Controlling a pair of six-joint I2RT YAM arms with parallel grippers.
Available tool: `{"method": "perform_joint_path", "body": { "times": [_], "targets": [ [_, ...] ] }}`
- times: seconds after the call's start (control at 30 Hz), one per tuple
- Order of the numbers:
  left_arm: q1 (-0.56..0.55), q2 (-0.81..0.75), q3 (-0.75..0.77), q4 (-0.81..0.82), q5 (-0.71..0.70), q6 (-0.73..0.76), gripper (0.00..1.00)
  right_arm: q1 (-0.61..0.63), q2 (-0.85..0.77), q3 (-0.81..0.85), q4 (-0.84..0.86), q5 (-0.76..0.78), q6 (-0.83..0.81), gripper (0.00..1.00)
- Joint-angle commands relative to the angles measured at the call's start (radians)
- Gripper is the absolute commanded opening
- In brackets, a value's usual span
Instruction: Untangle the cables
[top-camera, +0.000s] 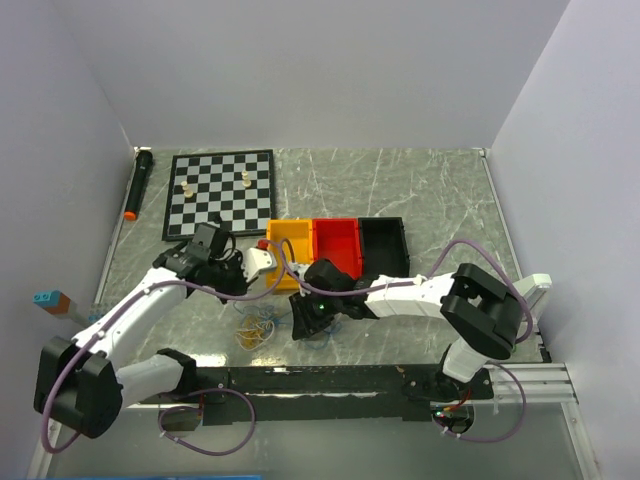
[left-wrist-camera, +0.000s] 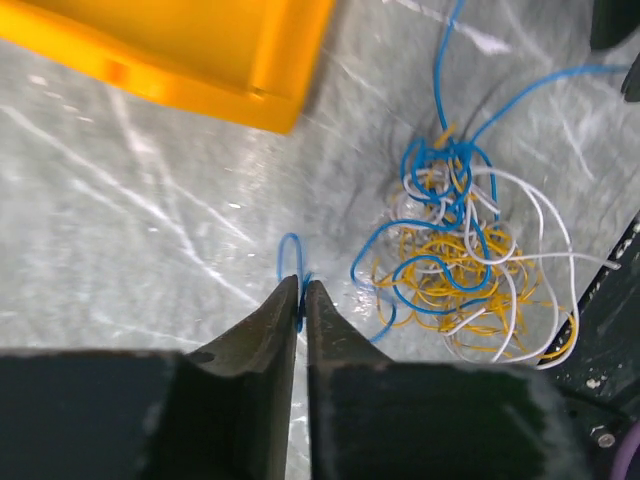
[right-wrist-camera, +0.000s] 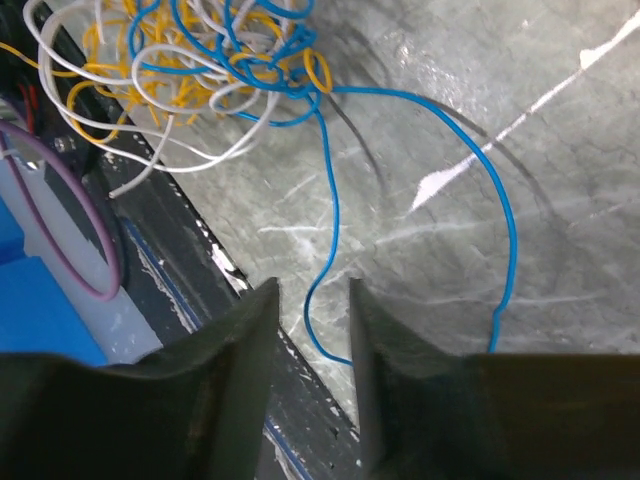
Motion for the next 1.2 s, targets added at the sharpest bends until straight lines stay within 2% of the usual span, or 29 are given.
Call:
{"method": "perform_joint_path", "body": {
  "times": [0.0,0.03,0.1,0.17,0.2,0.23,0.33,0.37,0.43,0.63,0.83,0.9,1.17],
  "targets": [
    [0.004,-0.067,0.06,-0.017,0.023,-0.049,0.2,0.012,-0.007,0.036,-0.021,0.014,0.002,0.34],
    [0.004,-0.073,0.075,-0.034,0.018,-0.052,0.3,0.012,-0.009,0.035,-0.024,0.02,0.005,0.3],
    [0.004,-0.076,0.104,-0.07,0.027,-0.058,0.42,0.012,-0.016,0.032,-0.027,0.033,0.011,0.25],
    [0.004,-0.079,0.141,-0.113,0.06,-0.067,0.6,0.012,-0.021,0.03,-0.038,0.045,0.011,0.2],
    [0.004,-0.082,0.158,-0.132,0.078,-0.075,0.65,0.012,-0.024,0.029,-0.043,0.053,0.014,0.15],
    [0.004,-0.088,0.17,-0.144,0.105,-0.085,0.66,0.013,-0.027,0.026,-0.046,0.059,0.016,0.1],
    [0.003,-0.116,0.178,-0.169,0.187,-0.101,0.67,0.012,-0.042,0.013,-0.044,0.063,0.023,0.04],
    [0.0,-0.133,0.166,-0.169,0.214,-0.107,0.74,0.012,-0.047,0.009,-0.044,0.068,0.023,0.03],
    [-0.028,-0.142,0.128,-0.184,0.248,-0.086,0.76,0.012,-0.055,0.006,-0.052,0.074,0.028,0.01],
    [-0.155,-0.148,0.014,-0.137,0.173,-0.055,0.77,0.0,-0.084,-0.042,-0.047,0.086,0.057,0.0],
    [-0.18,-0.086,-0.061,-0.039,0.058,0.046,0.78,-0.03,-0.107,-0.09,-0.024,0.05,0.069,0.0],
    [-0.181,-0.063,-0.069,-0.025,0.038,0.098,0.74,-0.033,-0.105,-0.09,-0.021,0.039,0.066,0.0],
    [-0.184,-0.018,-0.082,-0.014,-0.015,0.128,0.74,-0.034,-0.111,-0.096,-0.018,0.028,0.059,0.0]
  ]
}}
